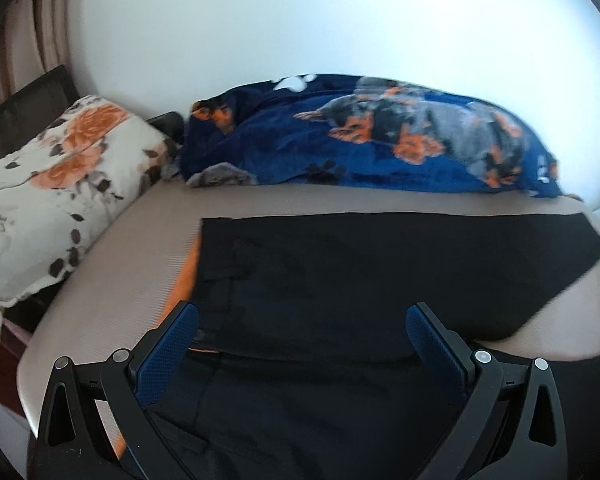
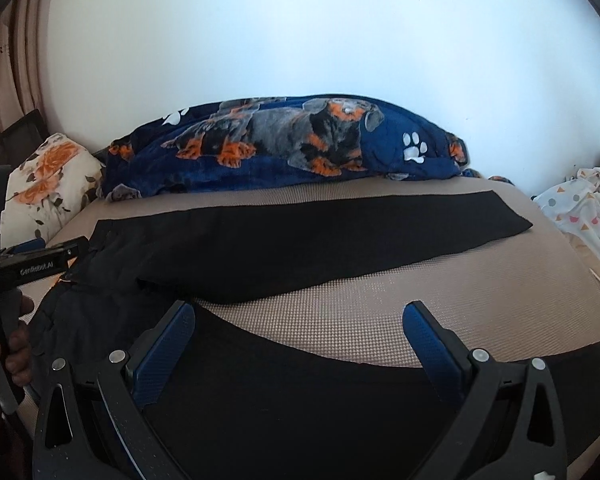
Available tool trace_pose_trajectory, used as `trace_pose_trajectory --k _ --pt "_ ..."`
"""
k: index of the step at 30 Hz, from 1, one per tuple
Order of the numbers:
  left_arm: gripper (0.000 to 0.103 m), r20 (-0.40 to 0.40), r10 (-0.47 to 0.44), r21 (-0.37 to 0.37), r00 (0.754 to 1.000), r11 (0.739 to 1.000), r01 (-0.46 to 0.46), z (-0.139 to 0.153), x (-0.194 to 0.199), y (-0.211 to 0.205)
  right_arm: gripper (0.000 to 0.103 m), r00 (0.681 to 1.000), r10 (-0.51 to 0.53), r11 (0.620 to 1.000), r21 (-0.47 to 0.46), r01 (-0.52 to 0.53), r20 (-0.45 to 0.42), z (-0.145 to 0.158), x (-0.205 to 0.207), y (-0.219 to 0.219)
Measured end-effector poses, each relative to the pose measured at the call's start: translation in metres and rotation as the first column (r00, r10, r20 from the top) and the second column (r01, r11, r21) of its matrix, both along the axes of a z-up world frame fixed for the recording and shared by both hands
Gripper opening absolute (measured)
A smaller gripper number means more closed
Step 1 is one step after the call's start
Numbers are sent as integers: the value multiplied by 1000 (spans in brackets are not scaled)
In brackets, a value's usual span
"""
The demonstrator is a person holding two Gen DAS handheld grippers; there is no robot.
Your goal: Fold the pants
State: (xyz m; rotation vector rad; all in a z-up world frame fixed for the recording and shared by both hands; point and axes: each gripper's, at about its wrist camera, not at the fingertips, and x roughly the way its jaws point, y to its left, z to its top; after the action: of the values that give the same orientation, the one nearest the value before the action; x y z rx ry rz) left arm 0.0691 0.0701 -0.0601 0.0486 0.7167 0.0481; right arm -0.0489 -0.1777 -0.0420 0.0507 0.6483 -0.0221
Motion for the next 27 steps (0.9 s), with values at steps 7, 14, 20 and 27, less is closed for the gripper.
trace_pose_trajectory --k 7,14,20,27 --pt "103 -100 101 -84 990 990 -110 0 36 50 103 1000 -2 1000 7 2 -29 -9 8 -3" --pt "102 -144 47 -73 989 996 -58 -4 92 101 103 998 -13 999 31 15 -64 -23 16 -7" --pt "82 -286 -78 -46 955 997 68 -45 146 107 103 995 -22 1000 18 23 -93 -35 22 -9" --pt "79 -306 -252 -277 918 946 168 -70 181 126 103 991 -38 999 6 39 -130 -45 32 -14"
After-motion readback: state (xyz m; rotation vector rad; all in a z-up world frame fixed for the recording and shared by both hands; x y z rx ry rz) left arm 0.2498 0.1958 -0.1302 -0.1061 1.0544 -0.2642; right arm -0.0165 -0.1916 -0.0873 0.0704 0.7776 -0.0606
